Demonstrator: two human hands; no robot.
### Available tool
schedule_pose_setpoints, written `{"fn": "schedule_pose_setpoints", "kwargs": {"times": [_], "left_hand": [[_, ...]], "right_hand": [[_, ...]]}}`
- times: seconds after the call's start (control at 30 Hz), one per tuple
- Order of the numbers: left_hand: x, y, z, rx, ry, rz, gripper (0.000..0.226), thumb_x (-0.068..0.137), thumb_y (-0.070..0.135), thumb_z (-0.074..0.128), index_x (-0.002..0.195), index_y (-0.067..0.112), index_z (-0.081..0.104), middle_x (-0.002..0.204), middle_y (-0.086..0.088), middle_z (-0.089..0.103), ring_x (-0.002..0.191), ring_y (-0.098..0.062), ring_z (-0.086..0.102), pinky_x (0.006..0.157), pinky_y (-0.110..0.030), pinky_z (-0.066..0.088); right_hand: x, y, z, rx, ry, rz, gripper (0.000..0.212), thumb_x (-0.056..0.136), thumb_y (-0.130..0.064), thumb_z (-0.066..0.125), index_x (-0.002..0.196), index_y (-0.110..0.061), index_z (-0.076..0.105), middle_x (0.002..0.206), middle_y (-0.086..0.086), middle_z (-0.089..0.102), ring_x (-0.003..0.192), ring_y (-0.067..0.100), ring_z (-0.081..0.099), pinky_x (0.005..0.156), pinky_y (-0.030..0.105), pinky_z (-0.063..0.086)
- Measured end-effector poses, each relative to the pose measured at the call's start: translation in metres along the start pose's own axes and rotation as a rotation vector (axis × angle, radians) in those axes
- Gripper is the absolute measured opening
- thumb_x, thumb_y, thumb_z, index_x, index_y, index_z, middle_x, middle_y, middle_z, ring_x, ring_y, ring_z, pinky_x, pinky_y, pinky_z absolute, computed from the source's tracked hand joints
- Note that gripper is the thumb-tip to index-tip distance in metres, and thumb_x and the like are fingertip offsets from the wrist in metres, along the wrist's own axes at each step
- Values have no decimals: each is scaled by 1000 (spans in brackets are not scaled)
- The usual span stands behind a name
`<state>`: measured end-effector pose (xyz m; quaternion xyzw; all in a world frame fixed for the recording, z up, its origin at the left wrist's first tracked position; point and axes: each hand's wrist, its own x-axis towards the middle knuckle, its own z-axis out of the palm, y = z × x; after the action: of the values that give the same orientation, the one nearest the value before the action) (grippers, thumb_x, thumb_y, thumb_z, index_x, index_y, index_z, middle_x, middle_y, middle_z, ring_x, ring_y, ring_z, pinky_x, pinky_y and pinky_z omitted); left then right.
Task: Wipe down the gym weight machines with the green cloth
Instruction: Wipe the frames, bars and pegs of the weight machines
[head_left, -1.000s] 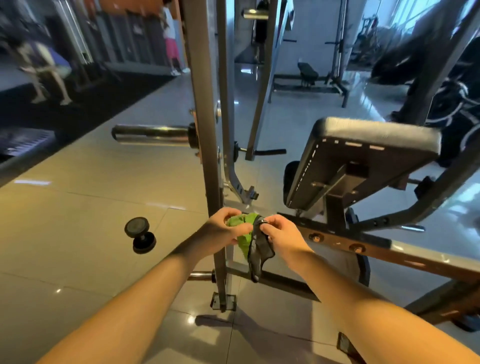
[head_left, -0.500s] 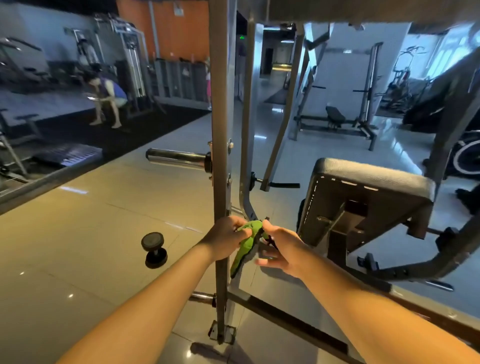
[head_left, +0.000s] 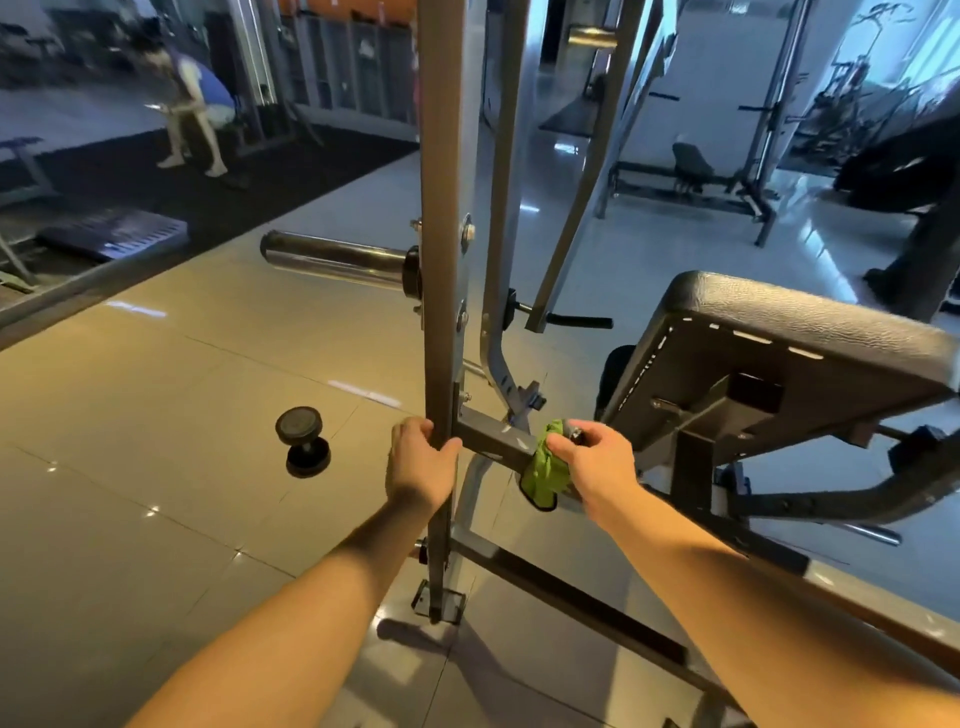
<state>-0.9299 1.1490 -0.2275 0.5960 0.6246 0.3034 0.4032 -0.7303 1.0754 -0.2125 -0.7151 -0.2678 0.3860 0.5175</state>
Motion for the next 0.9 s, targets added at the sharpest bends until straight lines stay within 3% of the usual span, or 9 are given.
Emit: {"fn": "schedule_pose_setpoints", "kwargs": {"times": [0.13, 0.27, 0.3, 0.43, 0.57, 0.7, 0.8, 0.9], "left_hand": [[37, -4, 16, -106, 35, -69, 70, 90, 38, 74, 146, 15, 39, 141, -2, 44, 131, -22, 46, 110, -44, 46], [64, -12, 34, -104, 69, -109, 37, 89, 40, 75, 114, 17, 58, 102, 7, 55, 107, -19, 54, 88, -33, 45], [69, -15, 39, -129, 83, -125, 35, 88, 40, 76, 108, 18, 59, 96, 8, 55, 102, -18, 55, 85, -33, 47], [89, -31, 59, -139, 109, -158, 50, 70, 53, 82, 104, 27, 56, 101, 4, 62, 101, -20, 59, 85, -38, 57], [128, -68, 90, -92, 104, -294, 72, 49, 79, 66, 101, 30, 58, 100, 8, 65, 98, -19, 60, 88, -44, 58], [119, -49, 83, -119, 32, -378, 67, 50, 73, 70, 96, 26, 57, 104, 3, 61, 105, -26, 56, 95, -49, 53], [112, -40, 75, -175, 29, -385, 76, 49, 73, 71, 105, 22, 57, 106, 3, 60, 108, -26, 55, 97, -49, 54], [106, -35, 72, -198, 20, -369, 65, 63, 65, 76, 103, 18, 56, 98, 4, 58, 110, -28, 56, 101, -50, 52]], "right_hand": [[16, -24, 24, -201, 102, -200, 24, 93, -21, 75, 116, -20, 72, 105, -7, 69, 98, 10, 63, 90, 30, 51], [49, -14, 62, -466, 107, -296, 33, 98, -18, 67, 130, -15, 68, 124, -2, 61, 110, 7, 54, 87, 3, 39], [53, -8, 71, -500, 102, -279, 34, 98, -14, 65, 133, -14, 66, 126, -2, 58, 112, 6, 51, 89, 3, 36], [70, 13, 103, -667, 64, -320, 34, 97, -9, 65, 131, -15, 68, 131, 0, 59, 125, 18, 50, 108, 29, 40], [87, 13, 111, -890, -10, -409, 32, 95, -14, 67, 126, -21, 71, 127, 0, 59, 120, 23, 46, 102, 41, 42], [84, 29, 53, -1001, -134, -550, 36, 90, -14, 73, 125, -24, 72, 123, -3, 58, 115, 19, 45, 99, 41, 45], [74, 43, 14, -959, -130, -540, 35, 88, -11, 76, 122, -18, 74, 120, -1, 57, 113, 18, 45, 98, 35, 45], [78, 41, 24, -966, -77, -494, 32, 87, -11, 76, 119, -17, 74, 118, 0, 57, 110, 20, 46, 97, 40, 47]]}}
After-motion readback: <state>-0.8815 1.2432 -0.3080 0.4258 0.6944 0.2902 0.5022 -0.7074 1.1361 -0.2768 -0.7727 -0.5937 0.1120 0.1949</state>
